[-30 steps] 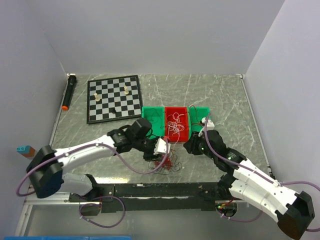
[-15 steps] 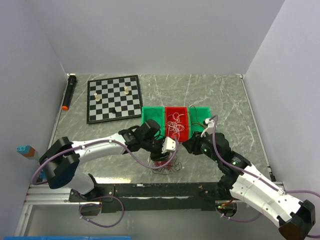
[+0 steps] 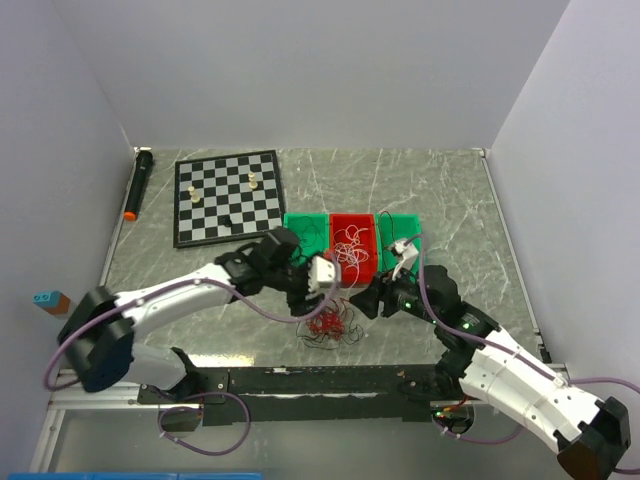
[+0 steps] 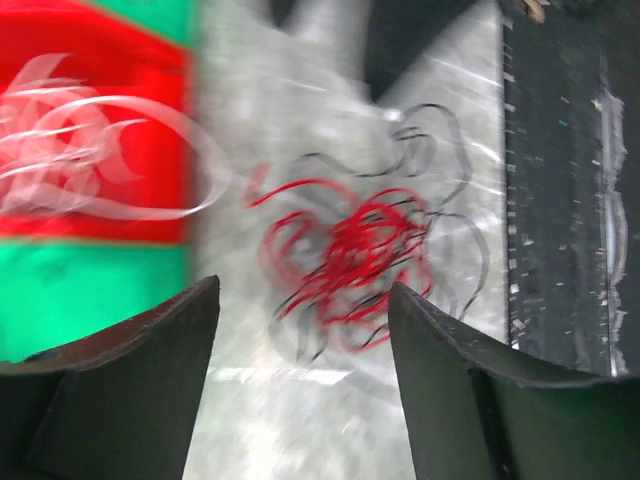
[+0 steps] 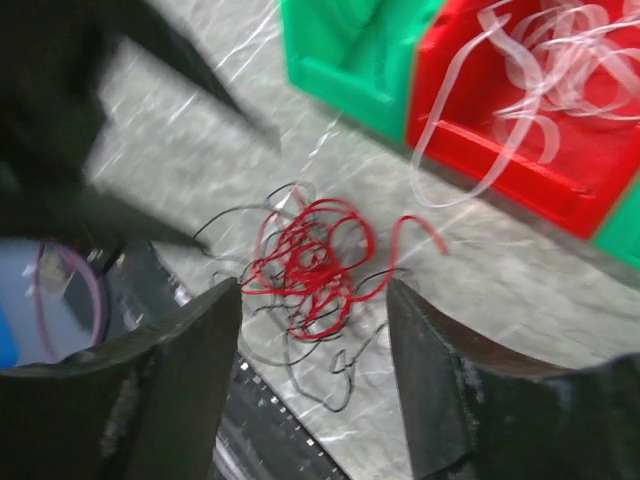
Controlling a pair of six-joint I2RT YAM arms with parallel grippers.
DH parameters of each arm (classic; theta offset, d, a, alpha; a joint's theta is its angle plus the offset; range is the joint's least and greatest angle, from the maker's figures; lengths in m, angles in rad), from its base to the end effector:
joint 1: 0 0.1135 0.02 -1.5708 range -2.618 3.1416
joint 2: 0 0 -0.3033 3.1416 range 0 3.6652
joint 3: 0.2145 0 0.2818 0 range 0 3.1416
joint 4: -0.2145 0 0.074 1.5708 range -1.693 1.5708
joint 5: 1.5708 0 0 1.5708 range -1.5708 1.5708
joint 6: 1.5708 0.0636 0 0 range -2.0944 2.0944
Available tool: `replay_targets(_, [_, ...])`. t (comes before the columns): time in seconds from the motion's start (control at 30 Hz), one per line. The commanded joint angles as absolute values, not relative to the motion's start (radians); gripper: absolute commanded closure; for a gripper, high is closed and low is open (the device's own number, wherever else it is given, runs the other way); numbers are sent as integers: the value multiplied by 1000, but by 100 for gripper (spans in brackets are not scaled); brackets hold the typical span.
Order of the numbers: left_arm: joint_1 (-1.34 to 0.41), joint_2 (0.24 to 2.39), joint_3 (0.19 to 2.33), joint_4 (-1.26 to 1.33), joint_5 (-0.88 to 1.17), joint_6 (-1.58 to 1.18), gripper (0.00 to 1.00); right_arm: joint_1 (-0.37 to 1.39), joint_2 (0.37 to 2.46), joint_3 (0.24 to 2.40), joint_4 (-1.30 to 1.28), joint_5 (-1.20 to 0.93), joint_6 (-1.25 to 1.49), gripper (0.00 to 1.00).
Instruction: Untangle the cables
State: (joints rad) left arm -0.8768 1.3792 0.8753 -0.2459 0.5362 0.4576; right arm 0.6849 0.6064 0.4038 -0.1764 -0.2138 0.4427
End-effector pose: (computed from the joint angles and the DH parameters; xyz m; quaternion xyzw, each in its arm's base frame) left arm 0.1839 -0.2718 0.2431 0.6302 0.6291 -0.3176 0.3258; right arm 0.1301 0.1237 0.2393 -0.1589 0.8097 0.3729 0.4245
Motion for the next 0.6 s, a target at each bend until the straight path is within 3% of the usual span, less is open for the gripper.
replay_targets(0.0, [-816, 1247, 867, -327, 575, 451, 24, 698, 666, 397, -65, -365, 411, 31])
replay_targets(0.3, [-785, 1242, 758, -367, 614, 476, 20, 905, 891, 465, -58, -238, 354, 28])
replay_targets(0.57, [-787, 1299, 707, -247, 548, 561, 23, 923, 1026, 497, -6, -172, 362, 45])
